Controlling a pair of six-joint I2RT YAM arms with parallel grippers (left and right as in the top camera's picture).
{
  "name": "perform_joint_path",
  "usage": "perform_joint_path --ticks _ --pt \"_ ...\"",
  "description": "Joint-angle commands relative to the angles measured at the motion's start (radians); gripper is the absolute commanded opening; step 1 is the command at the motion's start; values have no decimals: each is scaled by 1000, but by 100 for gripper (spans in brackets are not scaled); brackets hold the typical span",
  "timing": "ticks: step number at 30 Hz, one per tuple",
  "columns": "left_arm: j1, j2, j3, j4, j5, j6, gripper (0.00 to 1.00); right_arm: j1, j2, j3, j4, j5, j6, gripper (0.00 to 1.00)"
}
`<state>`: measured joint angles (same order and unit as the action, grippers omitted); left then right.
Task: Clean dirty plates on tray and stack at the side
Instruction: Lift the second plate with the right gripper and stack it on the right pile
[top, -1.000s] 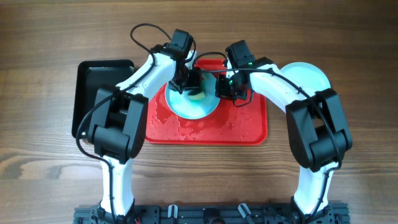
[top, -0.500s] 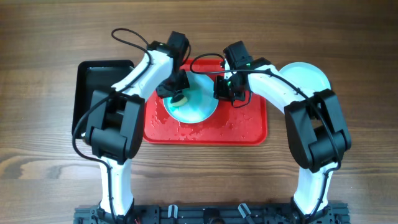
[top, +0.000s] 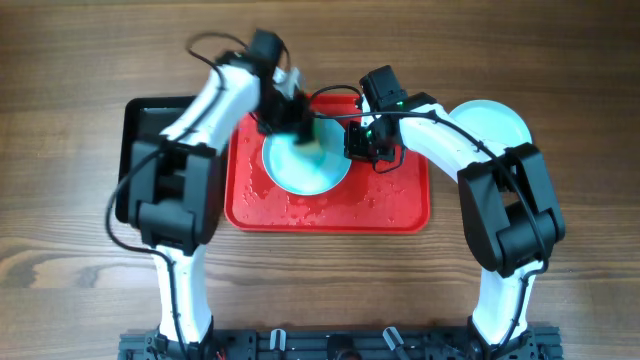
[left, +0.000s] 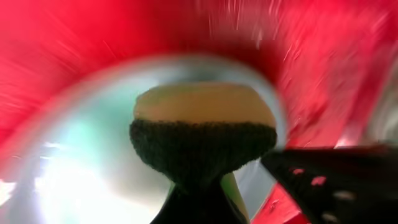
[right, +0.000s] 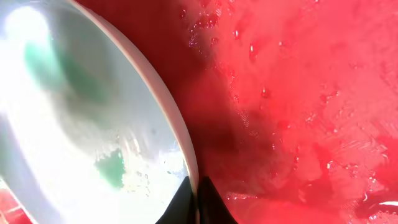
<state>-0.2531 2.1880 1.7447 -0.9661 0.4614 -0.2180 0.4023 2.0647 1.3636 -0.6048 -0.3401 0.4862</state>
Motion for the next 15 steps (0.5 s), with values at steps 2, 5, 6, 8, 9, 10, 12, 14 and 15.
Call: perform_joint_path --ticks 2,5,6,8,9,10,12,14,15 --pt "118 -44 135 -38 2 25 4 -22 -33 -4 -23 -18 -62 4" --pt "148 -64 135 -58 2 25 4 -37 -103 -4 -65 48 -69 4" --pt "151 -64 135 -73 2 25 4 -40 -146 -4 -93 117 -68 4" --pt "146 -63 133 -109 1 28 4 -25 -261 -4 -169 362 -68 4" --pt "145 -63 133 -109 1 28 4 -14 -286 -4 -185 438 -68 4" --pt "143 -63 133 -109 1 28 4 3 -316 -4 -204 542 -68 4" --pt "141 -63 133 -109 1 27 4 46 -359 -4 -238 734 -68 4" --pt "139 -63 133 -110 1 27 4 96 -385 -4 -272 904 -58 4" --pt "139 -63 133 -110 1 27 4 129 -393 -4 -293 1004 -37 4"
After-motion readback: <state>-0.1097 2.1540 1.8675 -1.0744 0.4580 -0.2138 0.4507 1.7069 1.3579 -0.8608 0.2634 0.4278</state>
